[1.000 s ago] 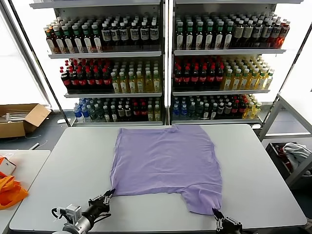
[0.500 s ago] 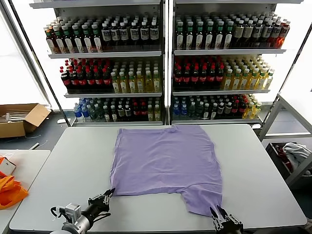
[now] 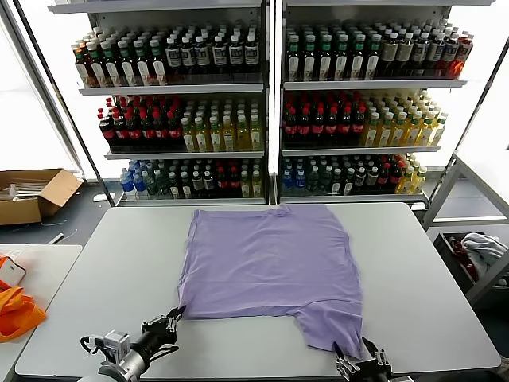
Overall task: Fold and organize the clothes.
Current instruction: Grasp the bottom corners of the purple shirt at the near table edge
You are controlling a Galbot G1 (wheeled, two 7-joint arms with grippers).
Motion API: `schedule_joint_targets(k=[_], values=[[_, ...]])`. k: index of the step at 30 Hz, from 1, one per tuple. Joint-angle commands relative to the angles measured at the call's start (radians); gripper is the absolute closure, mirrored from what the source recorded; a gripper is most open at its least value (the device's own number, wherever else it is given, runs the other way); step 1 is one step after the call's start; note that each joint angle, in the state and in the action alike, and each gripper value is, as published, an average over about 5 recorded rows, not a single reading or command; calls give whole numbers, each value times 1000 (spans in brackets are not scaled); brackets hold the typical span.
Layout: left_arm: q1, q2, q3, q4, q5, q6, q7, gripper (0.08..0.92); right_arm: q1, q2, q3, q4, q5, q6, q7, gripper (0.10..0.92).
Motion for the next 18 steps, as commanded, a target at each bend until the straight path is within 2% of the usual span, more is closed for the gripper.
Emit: schedule_joint_targets(k=[1,12,15,18], values=[[3,-1,-2,-4,0,-1,-1,912,37,-2,-34,-24,24,-15,12,549],[15,-10,-8,-16,6,2,-2,912,-19,-9,-6,23,35,48,-13,864],[28,-14,-18,-42,6,8,-4,912,-84,-18,18,72,31,68,-27,908],[49,-22,-32,-77,6,20,-7,912,-169,-32,39,130,22,90,-39,912]])
